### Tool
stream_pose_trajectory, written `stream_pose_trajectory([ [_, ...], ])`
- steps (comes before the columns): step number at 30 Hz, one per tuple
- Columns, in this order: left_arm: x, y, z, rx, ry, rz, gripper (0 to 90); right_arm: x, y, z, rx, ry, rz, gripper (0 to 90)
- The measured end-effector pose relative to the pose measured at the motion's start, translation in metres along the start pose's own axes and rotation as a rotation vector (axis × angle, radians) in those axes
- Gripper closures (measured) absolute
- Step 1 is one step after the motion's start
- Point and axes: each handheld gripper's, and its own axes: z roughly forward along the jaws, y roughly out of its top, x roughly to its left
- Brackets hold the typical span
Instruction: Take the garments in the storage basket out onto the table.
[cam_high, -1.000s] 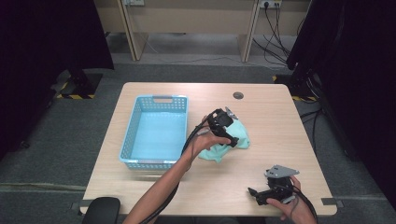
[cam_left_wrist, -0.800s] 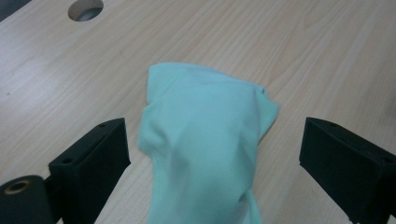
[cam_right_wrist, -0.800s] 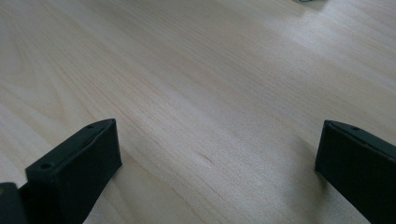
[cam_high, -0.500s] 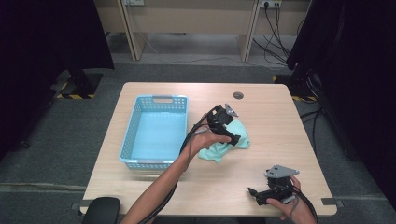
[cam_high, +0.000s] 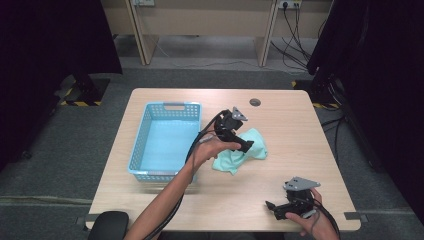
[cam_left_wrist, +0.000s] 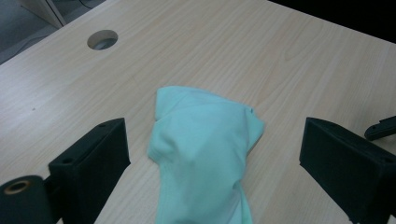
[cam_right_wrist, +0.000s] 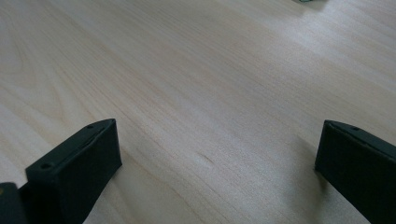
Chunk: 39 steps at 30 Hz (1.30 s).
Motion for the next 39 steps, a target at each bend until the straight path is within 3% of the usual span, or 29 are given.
stream_pose_trajectory([
  [4, 0.007, -0.001, -0.009, -0.032, 0.01, -0.02, 7.5, 0.0, 0.0, 0.0, 0.0, 0.0, 0.0, 0.4],
  [17, 0.024, -0.004, -0.036, -0.073, 0.038, -0.049, 7.5, 0.0, 0.0, 0.0, -0.001, -0.001, 0.0, 0.3],
  [24, 0.024, -0.008, -0.051, -0.105, 0.033, -0.054, 7.5, 0.0, 0.0, 0.0, -0.001, 0.0, 0.001, 0.3],
  [39, 0.042, -0.021, -0.069, -0.143, 0.061, -0.105, 7.6, 0.0, 0.0, 0.0, 0.0, 0.0, 0.001, 0.3],
])
